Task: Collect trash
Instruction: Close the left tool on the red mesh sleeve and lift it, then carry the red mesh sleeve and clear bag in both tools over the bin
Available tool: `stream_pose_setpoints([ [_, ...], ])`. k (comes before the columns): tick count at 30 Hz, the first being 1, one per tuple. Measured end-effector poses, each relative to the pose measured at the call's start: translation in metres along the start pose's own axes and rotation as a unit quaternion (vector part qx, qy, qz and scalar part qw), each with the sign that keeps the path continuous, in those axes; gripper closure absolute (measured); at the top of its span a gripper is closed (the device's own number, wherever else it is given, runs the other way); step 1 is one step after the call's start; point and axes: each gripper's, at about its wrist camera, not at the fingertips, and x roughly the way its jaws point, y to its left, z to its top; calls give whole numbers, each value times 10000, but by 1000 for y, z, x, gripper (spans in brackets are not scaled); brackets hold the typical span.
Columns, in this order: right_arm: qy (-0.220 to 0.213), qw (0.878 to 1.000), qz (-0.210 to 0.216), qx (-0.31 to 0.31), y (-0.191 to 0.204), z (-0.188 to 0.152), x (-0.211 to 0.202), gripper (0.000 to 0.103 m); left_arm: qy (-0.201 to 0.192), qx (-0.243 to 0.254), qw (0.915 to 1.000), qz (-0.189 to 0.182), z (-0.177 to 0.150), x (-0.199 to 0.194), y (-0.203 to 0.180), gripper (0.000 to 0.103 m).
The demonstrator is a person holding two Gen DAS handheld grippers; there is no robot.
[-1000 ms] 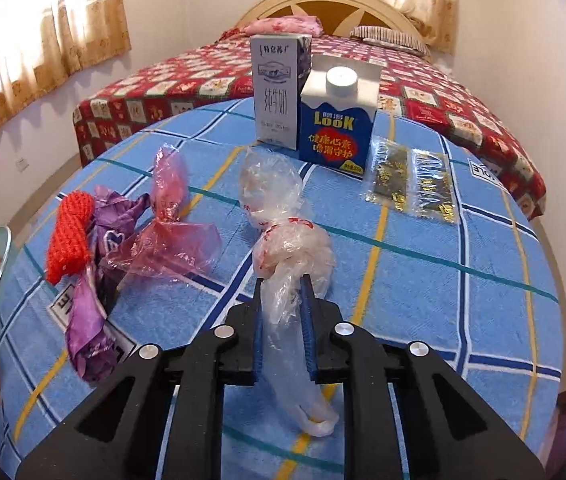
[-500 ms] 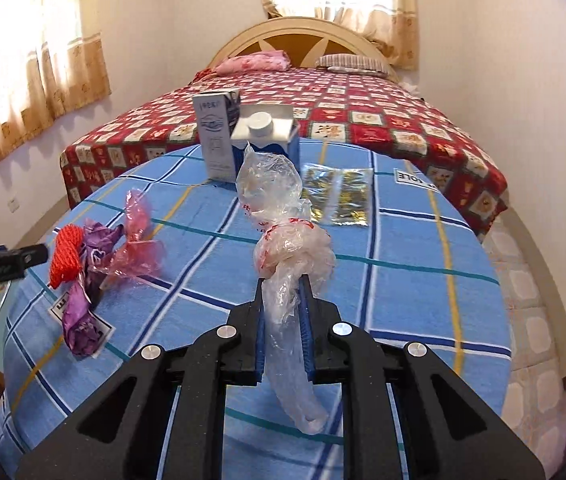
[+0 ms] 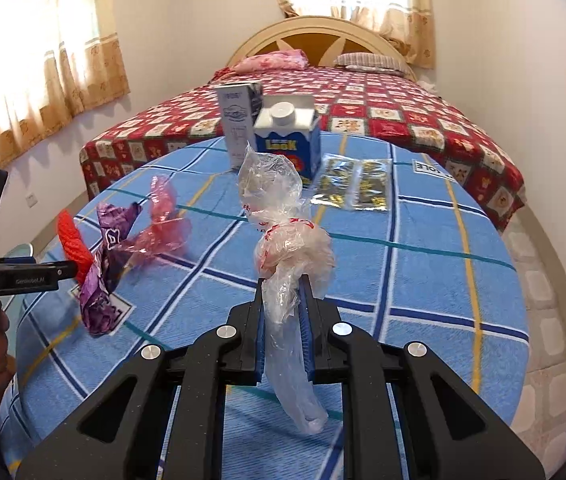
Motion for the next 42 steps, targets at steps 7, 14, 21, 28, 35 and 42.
stream_pose_setpoints([
  [7,-39,10000,-5,-11,8,-5,-3,88,-41,-158,9998,107,-3,-13,22,14],
  [14,-86,9998,-150,1,4,-6,-6,88,-146,-175,9997,-50,6,-21,-1,15],
  [21,2,10000,-84,21,4,-11,-3,88,153,-39,9996,-224,9,7,-19,60],
  [28,-59,9999,82,-89,18,-10,-7,88,-194,168,9987,-432,4,-15,-8,87],
  [35,-163,9988,305,-345,52,-5,-10,88,-495,339,9979,-249,-12,-48,22,87],
  [42,-222,9955,585,-704,100,2,-8,88,-545,250,9982,-45,-30,-63,66,87],
])
